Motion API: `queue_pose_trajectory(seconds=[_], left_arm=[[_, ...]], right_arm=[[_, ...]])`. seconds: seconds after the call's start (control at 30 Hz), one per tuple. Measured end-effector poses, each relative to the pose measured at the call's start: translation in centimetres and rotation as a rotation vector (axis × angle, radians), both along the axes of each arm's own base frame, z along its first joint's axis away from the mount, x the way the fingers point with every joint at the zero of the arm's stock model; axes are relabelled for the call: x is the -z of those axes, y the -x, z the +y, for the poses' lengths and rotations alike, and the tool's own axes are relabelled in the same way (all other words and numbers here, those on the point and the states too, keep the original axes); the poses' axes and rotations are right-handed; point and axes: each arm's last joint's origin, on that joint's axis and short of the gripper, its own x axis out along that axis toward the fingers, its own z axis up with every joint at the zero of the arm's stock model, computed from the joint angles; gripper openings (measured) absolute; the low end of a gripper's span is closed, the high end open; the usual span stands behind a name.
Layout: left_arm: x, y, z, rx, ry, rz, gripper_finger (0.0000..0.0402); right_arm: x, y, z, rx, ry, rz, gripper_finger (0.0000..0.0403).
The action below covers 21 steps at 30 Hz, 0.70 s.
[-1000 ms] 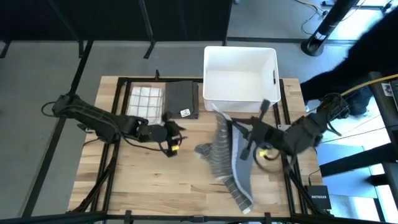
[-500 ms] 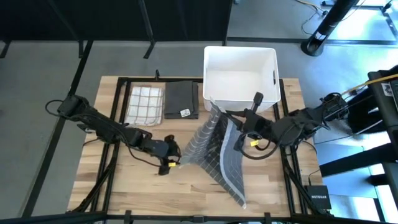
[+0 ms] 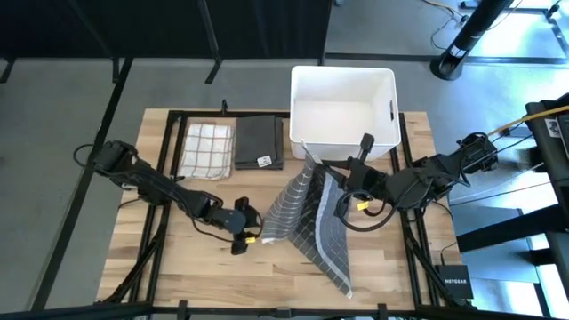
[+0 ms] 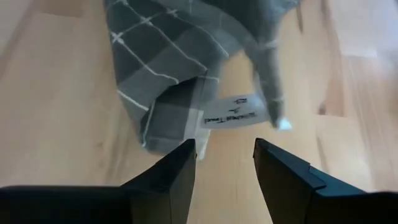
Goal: Fold towel
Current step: Fold the grey patterned towel
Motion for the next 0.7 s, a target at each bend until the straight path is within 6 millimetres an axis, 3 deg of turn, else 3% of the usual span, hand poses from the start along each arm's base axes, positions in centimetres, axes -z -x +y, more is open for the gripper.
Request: queue_pose_trajectory(seconds=[0.2,0.37,0.7], left_arm=[[1.2,-0.6,-0.7,0.077,0.1,0.027,0.0155],[0.7,-1.0,-1.1,0.089,0.145,-0.038,0.0155],[1.4,-1.5,-0.9,-0.004,0.065,-0.078,0.0148]], right_arm=[[0.1,0.0,0.0,0.0,0.003,0.007,0.0007],[0.2,0.0,0.0,0.0,0.008,0.016,0.0007],[0.2,0.0,0.0,0.0,0.008,0.016,0.0007]])
